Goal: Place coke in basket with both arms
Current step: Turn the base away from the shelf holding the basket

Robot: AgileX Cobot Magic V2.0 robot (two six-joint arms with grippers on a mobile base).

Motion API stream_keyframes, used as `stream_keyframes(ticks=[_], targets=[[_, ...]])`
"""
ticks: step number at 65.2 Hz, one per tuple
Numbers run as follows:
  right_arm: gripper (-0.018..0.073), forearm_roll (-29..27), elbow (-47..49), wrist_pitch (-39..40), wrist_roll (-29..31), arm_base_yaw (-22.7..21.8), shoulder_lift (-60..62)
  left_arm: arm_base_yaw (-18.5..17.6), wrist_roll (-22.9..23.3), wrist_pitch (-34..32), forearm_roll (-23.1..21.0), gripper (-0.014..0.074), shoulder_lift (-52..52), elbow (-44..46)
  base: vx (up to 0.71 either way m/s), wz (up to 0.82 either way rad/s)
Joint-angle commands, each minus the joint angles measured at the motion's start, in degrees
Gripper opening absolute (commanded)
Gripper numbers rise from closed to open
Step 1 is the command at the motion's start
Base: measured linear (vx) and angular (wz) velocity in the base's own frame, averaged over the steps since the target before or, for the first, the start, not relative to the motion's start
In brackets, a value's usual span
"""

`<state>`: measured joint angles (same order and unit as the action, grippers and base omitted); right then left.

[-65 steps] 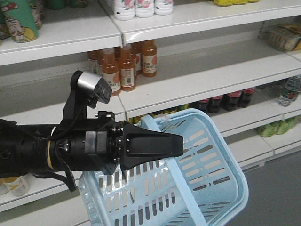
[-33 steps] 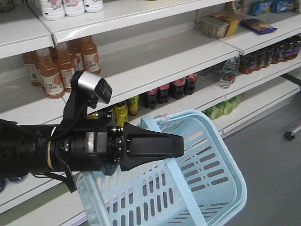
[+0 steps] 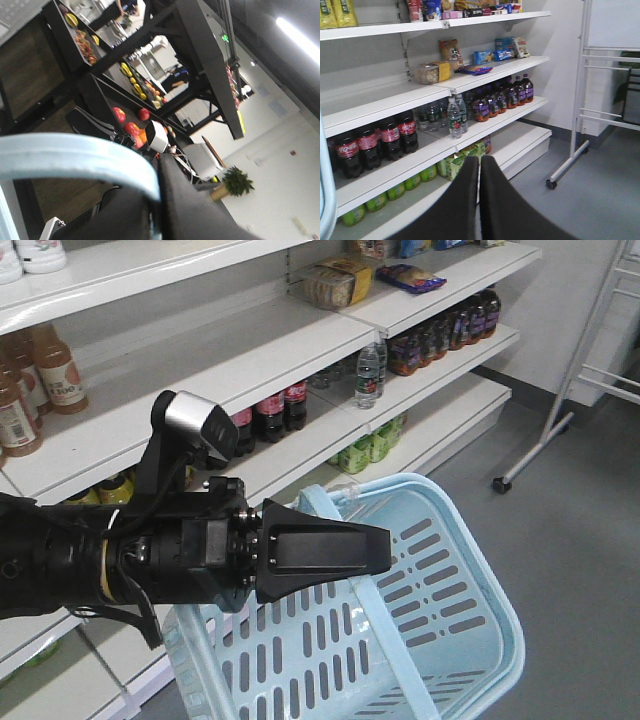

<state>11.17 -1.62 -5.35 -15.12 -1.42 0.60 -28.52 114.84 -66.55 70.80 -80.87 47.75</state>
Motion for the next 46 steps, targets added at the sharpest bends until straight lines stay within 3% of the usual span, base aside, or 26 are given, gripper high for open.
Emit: stream_keyframes(ticks=[1, 46], targets=[[-0.0005, 0.7, -0.6, 4.1, 0.4, -0.1, 1.0, -0.2, -0.4, -12.5, -4.7, -0.0008, 1.9, 1.9, -0.04, -0.39], [-0.0005, 0.7, -0.6, 4.1, 0.4, -0.1, 1.0, -0.2, -0.4, -12.5, -4.7, -0.0008, 1.9, 1.9, -0.04, -0.4]])
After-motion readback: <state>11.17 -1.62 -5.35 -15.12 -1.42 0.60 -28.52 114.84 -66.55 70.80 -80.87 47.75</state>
